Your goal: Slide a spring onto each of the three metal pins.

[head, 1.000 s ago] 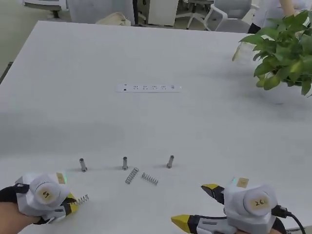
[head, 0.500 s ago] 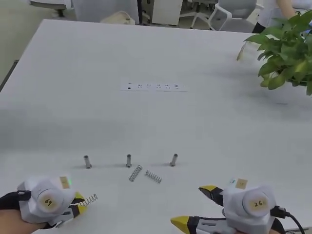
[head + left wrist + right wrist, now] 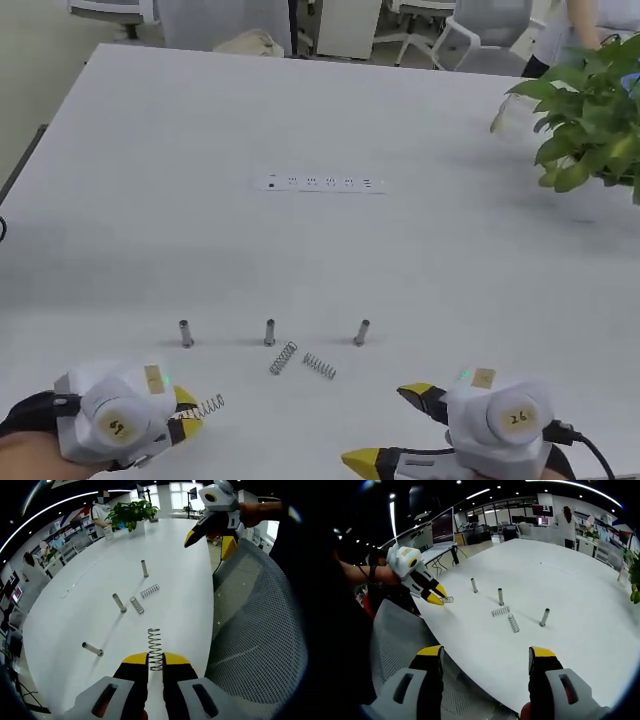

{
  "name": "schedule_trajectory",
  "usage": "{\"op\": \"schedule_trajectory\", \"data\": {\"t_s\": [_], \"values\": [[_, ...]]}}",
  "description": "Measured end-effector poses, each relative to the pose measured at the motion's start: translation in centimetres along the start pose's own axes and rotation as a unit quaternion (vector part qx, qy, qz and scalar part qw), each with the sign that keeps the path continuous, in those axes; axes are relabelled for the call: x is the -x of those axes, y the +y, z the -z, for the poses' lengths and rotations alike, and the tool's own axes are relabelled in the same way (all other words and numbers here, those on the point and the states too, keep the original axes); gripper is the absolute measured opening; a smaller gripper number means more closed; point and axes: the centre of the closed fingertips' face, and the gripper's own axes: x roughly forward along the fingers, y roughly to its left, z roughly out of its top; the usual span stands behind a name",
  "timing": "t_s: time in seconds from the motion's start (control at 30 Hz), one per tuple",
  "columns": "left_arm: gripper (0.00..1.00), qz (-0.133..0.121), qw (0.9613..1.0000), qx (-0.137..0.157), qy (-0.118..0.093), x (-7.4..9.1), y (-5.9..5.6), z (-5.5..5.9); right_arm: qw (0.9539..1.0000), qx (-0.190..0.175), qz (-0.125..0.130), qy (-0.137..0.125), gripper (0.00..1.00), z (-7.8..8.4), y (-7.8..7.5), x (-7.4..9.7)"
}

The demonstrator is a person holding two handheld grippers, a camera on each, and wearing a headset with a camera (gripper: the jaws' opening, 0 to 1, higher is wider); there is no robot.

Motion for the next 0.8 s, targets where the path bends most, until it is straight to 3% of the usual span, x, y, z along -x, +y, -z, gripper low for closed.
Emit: {"op": "schedule_trajectory", "data": {"t_s": [0.33,0.8], "values": [[0.02,0.019,0.9983,-0.054,-0.014,-0.2,-1.4,-2.7,0.9999,0.008,-0.014,-0.001,0.67,-0.4,1.0,-0.4],[0.02,0.039,0.9940,-0.096,-0.034,-0.7,-2.9,-5.8,0.9992,0.014,-0.038,-0.005,0.61,-0.5,2.3,-0.8]]}}
